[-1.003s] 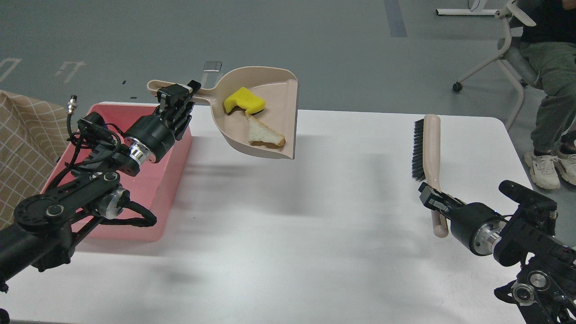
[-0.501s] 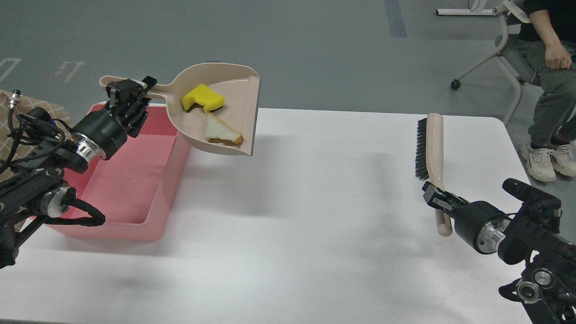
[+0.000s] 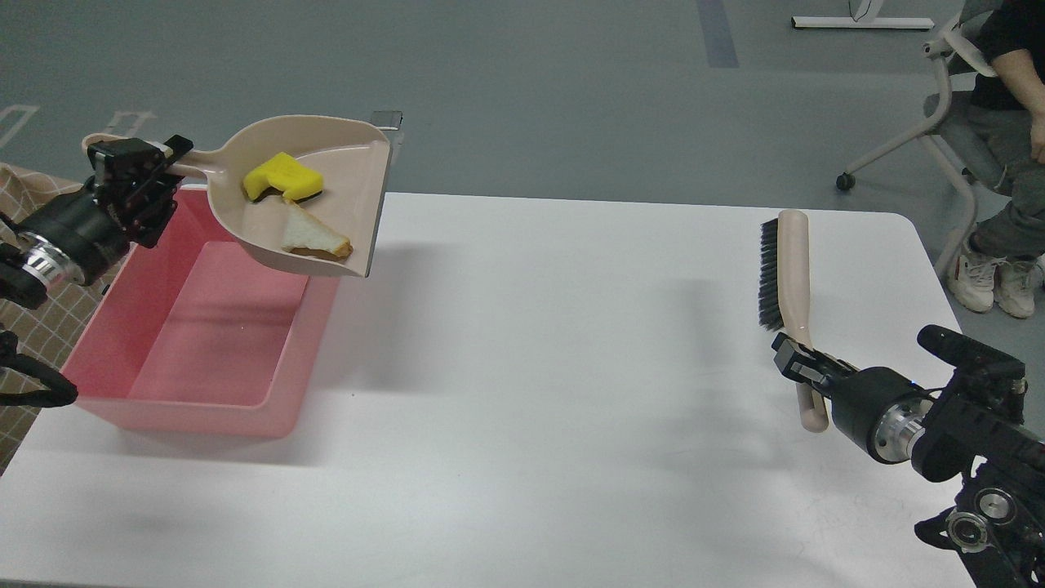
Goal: Sweep and dump garbage into bin
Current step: 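Lift the dustpan with the left gripper over the pink bin, then tilt the dustpan with the left gripper to dump contents into bin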
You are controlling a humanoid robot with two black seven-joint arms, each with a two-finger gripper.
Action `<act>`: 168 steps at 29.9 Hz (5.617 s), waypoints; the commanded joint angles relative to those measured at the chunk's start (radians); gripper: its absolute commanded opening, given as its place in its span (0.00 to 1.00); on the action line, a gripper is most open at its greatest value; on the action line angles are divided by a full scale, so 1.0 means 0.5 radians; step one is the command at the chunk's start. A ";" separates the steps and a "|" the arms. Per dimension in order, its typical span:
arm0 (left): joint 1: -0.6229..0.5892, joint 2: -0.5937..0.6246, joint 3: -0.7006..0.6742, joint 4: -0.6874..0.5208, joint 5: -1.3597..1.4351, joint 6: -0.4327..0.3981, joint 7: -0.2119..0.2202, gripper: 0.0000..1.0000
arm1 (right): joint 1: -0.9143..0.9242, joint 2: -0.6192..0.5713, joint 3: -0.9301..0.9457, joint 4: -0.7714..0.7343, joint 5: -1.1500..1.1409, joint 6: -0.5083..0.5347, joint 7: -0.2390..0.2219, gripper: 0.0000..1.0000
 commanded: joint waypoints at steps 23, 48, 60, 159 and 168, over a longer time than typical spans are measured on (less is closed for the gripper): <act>-0.045 0.220 -0.022 0.277 0.025 -0.185 0.000 0.09 | 0.022 -0.003 -0.001 -0.035 0.019 0.000 0.000 0.00; -0.112 0.297 -0.029 0.256 0.273 0.010 0.000 0.06 | 0.087 -0.003 -0.001 -0.124 0.043 0.000 0.000 0.00; -0.131 0.294 -0.029 0.155 0.329 0.112 0.000 0.05 | 0.129 0.009 -0.001 -0.194 0.043 0.000 0.000 0.00; -0.321 0.319 -0.020 -0.318 0.663 0.443 0.000 0.07 | 0.129 0.006 0.030 -0.185 0.092 0.000 0.012 0.00; -0.413 0.184 -0.010 -0.511 0.666 0.406 0.000 0.08 | 0.126 0.021 0.055 -0.139 0.126 0.000 0.009 0.00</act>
